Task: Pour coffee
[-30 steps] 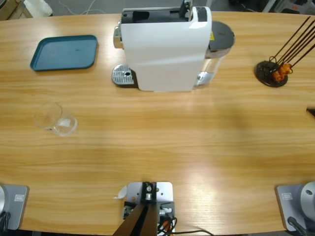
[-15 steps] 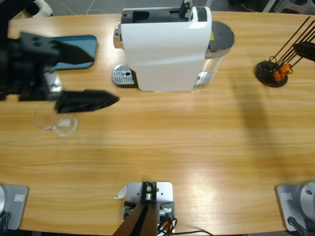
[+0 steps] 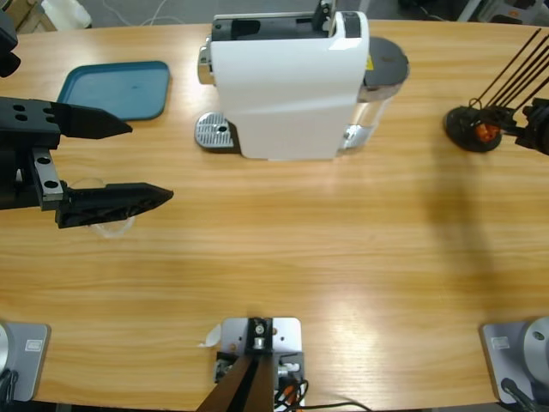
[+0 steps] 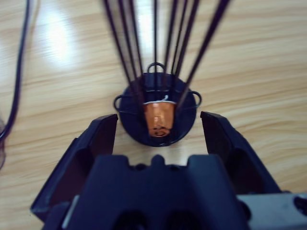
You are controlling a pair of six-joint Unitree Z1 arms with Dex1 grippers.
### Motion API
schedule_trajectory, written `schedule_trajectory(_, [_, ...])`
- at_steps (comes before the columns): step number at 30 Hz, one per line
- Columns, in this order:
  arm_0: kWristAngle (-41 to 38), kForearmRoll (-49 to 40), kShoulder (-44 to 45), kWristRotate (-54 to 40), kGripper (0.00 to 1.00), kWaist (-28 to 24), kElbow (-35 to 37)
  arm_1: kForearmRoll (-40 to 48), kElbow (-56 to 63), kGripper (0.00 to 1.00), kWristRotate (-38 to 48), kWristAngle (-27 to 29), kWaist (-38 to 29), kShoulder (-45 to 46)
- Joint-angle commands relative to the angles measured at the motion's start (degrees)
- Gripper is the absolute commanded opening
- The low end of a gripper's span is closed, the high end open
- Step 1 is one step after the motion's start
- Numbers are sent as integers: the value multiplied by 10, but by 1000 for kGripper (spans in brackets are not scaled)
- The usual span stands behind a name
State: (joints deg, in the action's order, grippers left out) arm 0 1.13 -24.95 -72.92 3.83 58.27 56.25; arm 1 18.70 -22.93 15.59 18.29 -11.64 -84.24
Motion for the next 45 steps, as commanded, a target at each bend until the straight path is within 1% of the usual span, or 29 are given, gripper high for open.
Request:
schedule_trajectory(1, [8, -5, -8, 7, 987, 1, -22, 16, 8, 645, 6, -37, 26, -35])
schedule_trajectory(2, [8, -5, -7, 7, 987, 1, -22, 16, 8, 629, 6, -42, 27, -38])
schedule_trajectory(8, [8, -5, -3, 14, 987, 1, -28, 17, 7, 628, -1, -47, 39, -46])
schedule_trajectory(9, [8, -5, -3, 14, 987, 1, -28, 17, 6, 612, -3, -49, 40, -46])
schedule_trajectory(10, [8, -5, -3, 14, 987, 1, -28, 18, 6, 534, -5, -52, 42, -48])
schedule_trajectory(11, [8, -5, -4, 14, 987, 1, -28, 19, 6, 508, -9, -54, 43, -49])
schedule_trajectory(15, [8, -5, -6, 16, 987, 1, -29, 26, 5, 499, -19, -60, 46, -53])
schedule_trajectory(17, [8, -5, -6, 16, 987, 1, -29, 31, 6, 348, -26, -62, 49, -54])
schedule_trajectory(33, [8, -5, -5, 19, 987, 1, -30, 48, 5, 342, -28, -76, 58, -79])
schedule_trajectory(35, [8, -5, -5, 19, 987, 1, -31, 49, 5, 326, -33, -78, 58, -79])
schedule_trajectory(37, [8, -5, -5, 19, 987, 1, -32, 51, 7, 132, -40, -80, 58, -76])
schedule_trajectory(38, [8, -5, -5, 20, 987, 1, -32, 52, 8, 98, -42, -80, 58, -74])
schedule_trajectory(41, [8, -5, -5, 20, 987, 1, -31, 53, 8, 114, -42, -77, 58, -71])
schedule_trajectory(42, [8, -5, -5, 20, 987, 1, -32, 54, 7, 157, -42, -76, 58, -71])
schedule_trajectory(43, [8, -5, -5, 21, 986, 1, -32, 54, 5, 387, -42, -76, 58, -71])
schedule_trajectory(44, [8, -5, -5, 21, 987, 1, -32, 54, 4, 495, -41, -76, 58, -70])
schedule_trajectory(45, [8, -5, -5, 21, 987, 1, -32, 54, 4, 523, -41, -77, 58, -70])
